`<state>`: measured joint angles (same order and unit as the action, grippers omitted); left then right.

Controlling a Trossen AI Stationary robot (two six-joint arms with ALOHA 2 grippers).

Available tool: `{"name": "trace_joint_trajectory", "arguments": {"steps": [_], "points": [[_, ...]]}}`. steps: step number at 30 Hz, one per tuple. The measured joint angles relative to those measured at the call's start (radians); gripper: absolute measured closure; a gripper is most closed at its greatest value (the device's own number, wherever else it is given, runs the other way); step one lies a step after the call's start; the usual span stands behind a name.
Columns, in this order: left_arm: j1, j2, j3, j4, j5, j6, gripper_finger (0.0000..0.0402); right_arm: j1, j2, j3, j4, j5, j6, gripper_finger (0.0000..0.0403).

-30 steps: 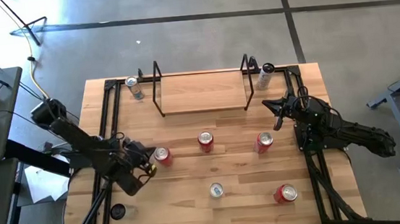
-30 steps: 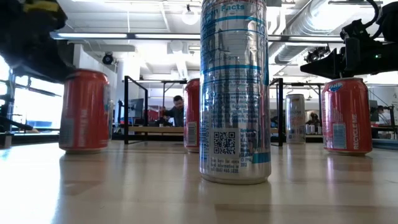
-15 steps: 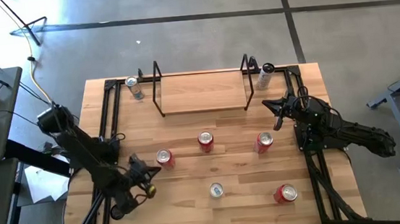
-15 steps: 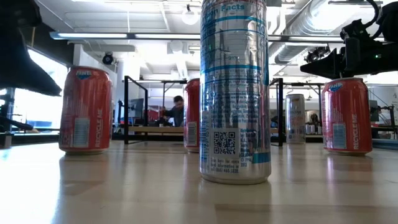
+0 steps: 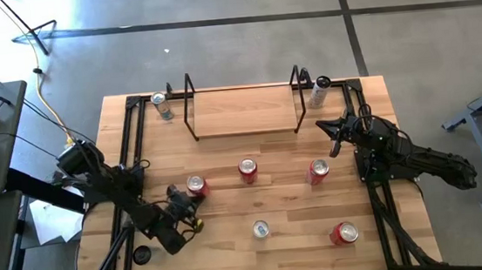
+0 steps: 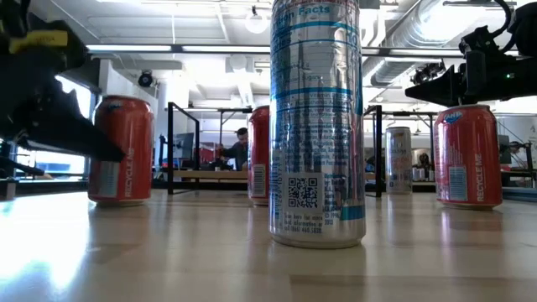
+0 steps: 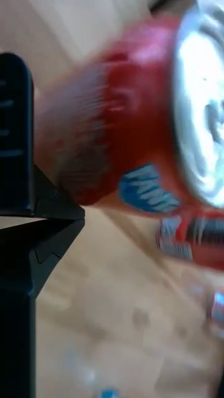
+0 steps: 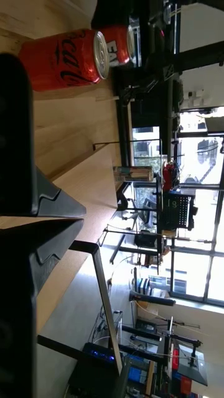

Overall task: Place canned beverage on shelf
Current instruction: Put the left red soda can on the shelf

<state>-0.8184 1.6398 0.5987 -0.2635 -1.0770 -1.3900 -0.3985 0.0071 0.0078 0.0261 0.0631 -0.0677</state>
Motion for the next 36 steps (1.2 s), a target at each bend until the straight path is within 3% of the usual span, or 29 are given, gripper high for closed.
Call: {"name": "trace_joint_trajectory", "arguments": {"steps": [11,15,18,23,26,29,36], "points": [[-0.068,-0.001,0.000,-0.653,-0.005,-0.668,0.0401,0.000,0.000,0.000,0.000,0.000,0.000,0.0402],[-0.070,-0.004,-0.001,-0.821,-0.008,-0.839,0.0401,0.000,0.000,0.000,0.000,0.000,0.000,0.0402],[-0.093,-0.015,0.013,-0.824,-0.009,-0.809,0.0401,0.000,0.000,0.000,0.000,0.000,0.000,0.0402],[-0.174,-0.018,0.116,-0.793,0.028,-0.632,0.0401,0.000,0.000,0.000,0.000,0.000,0.000,0.0402],[-0.207,-0.017,0.147,-0.698,-0.040,-0.540,0.0401,0.000,0.000,0.000,0.000,0.000,0.000,0.0402],[-0.190,-0.017,0.123,-0.592,-0.118,-0.497,0.0401,0.000,0.000,0.000,0.000,0.000,0.000,0.0402],[-0.082,-0.016,0.032,-0.547,-0.138,-0.540,0.0401,0.000,0.000,0.000,0.000,0.000,0.000,0.0402]]}}
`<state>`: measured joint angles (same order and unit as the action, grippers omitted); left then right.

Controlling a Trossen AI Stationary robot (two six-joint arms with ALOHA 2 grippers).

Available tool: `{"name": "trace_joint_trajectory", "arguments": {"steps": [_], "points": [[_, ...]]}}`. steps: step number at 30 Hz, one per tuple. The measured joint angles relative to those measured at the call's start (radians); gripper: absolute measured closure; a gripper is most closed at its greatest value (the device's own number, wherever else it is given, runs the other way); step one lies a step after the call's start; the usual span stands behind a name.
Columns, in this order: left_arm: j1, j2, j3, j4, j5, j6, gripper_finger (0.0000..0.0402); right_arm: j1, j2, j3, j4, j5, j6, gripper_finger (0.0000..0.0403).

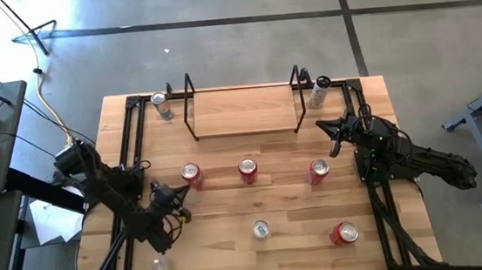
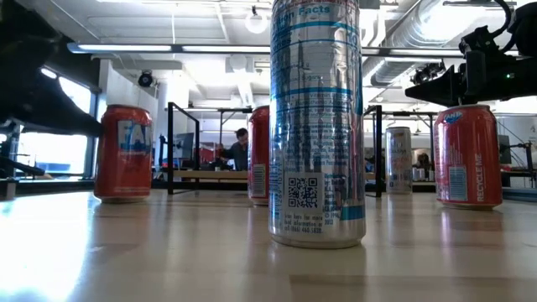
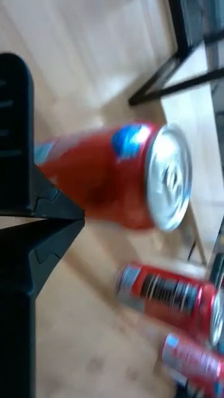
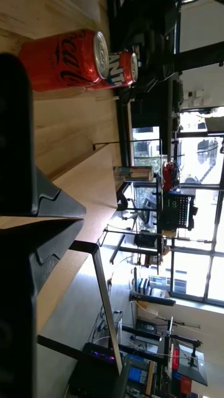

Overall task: Place canned beverage on shelf
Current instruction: Put the left red soda can on the shelf

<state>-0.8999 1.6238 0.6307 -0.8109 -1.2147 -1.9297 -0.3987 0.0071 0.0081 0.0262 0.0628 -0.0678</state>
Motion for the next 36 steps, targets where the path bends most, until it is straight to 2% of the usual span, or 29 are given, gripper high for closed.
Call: {"name": "trace_joint_trajectory", "arguments": {"steps": [7,11,14,19,22,30,36], "points": [[-0.017,0.000,0.025,0.013,-0.016,0.008,0.0401,0.000,0.000,0.000,0.000,0.000,0.000,0.0402],[-0.047,0.000,0.056,0.024,-0.036,0.079,0.0401,0.000,0.000,0.000,0.000,0.000,0.000,0.0402],[-0.028,0.000,0.074,0.018,-0.052,0.135,0.0401,0.000,0.000,0.000,0.000,0.000,0.000,0.0402],[0.036,0.000,0.129,0.035,0.093,0.334,0.0401,0.000,0.000,0.000,0.000,0.000,0.000,0.0402],[0.070,-0.001,0.138,0.082,0.135,0.424,0.0401,0.000,0.000,0.000,0.000,0.000,0.000,0.0402],[0.120,-0.001,0.135,-0.025,0.105,0.259,0.0401,0.000,0.000,0.000,0.000,0.000,0.000,0.0402],[0.121,-0.001,0.135,-0.170,0.146,0.115,0.0401,0.000,0.000,0.000,0.000,-0.001,0.000,0.0402]]}}
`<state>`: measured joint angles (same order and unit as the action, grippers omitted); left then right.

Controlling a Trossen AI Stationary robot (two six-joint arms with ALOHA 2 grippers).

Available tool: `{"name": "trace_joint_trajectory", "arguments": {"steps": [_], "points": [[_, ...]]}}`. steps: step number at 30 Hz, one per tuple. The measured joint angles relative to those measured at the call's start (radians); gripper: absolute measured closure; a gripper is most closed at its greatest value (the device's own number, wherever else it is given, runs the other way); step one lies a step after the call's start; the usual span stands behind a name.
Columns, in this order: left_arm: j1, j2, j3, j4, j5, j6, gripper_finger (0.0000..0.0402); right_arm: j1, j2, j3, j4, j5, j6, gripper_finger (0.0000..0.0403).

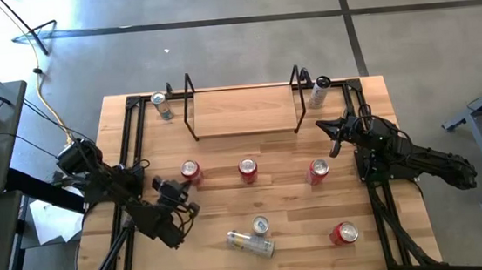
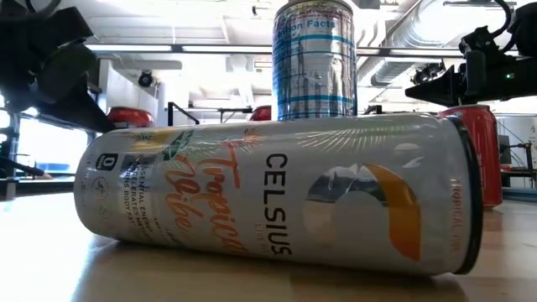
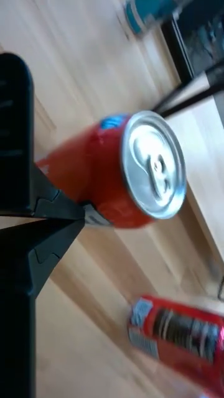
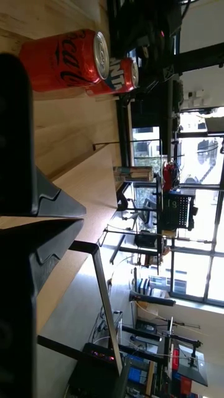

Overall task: Place canned beverage on shelf
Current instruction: Put the left red soda can on the shelf

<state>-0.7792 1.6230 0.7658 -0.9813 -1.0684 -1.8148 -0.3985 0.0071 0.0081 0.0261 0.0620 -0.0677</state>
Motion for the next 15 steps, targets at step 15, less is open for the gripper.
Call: {"name": "trace_joint_trajectory", "arguments": {"steps": [15], "points": [[-0.083,-0.136,0.154,-0.426,0.202,-0.011,0.0401,0.000,0.000,0.000,0.000,0.000,0.000,0.0402]]}}
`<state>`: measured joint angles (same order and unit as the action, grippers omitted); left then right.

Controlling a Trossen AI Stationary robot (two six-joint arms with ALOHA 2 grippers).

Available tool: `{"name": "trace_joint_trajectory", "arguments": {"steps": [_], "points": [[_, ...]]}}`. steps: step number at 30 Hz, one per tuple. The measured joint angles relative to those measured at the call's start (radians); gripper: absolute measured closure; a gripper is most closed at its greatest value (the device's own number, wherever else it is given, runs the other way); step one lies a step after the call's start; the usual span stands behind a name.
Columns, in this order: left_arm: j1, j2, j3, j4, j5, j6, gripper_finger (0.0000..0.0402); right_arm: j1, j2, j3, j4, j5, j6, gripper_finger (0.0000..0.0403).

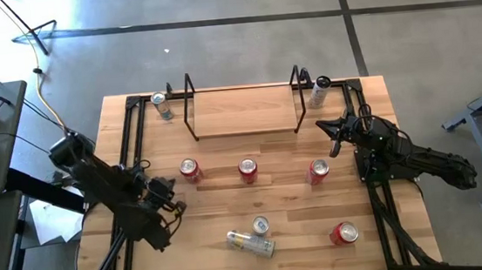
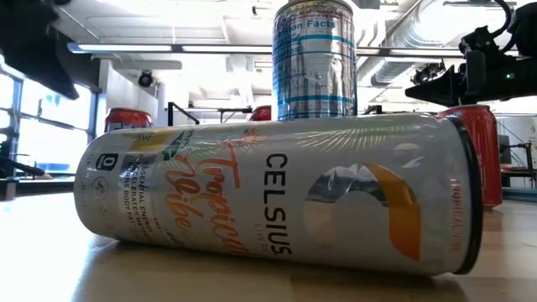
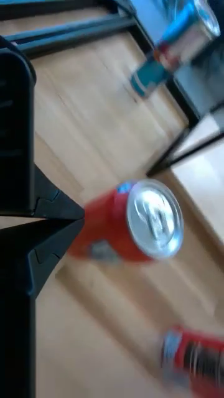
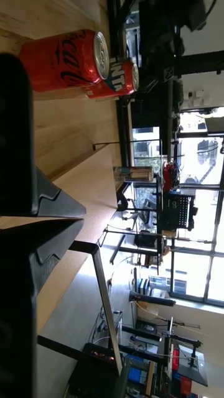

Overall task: Place canned beverage on shelf
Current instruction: Put the left red soda can on the shelf

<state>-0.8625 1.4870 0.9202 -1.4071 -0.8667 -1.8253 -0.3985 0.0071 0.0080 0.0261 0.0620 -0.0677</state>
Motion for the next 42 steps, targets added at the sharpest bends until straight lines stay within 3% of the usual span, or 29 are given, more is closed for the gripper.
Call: {"name": "trace_joint_trajectory", "arguments": {"steps": [7,17,23,29,42], "points": [[0.064,-0.124,0.065,0.017,0.039,0.207,0.0361,0.000,0.000,0.000,0.000,0.000,0.000,0.0402],[0.199,-0.163,0.068,0.026,0.182,0.276,0.0201,0.000,0.000,0.000,0.000,-0.001,0.000,0.0402],[0.315,-0.179,0.068,0.143,0.214,0.459,0.0123,0.000,0.000,0.000,0.000,-0.001,0.000,0.0402],[0.435,-0.193,0.068,0.242,0.231,0.631,0.0108,0.000,0.000,0.000,0.000,-0.001,0.000,0.0402],[0.594,-0.193,0.068,0.289,0.379,0.718,0.0108,0.000,0.000,0.000,0.000,-0.001,0.000,0.0402]]}}
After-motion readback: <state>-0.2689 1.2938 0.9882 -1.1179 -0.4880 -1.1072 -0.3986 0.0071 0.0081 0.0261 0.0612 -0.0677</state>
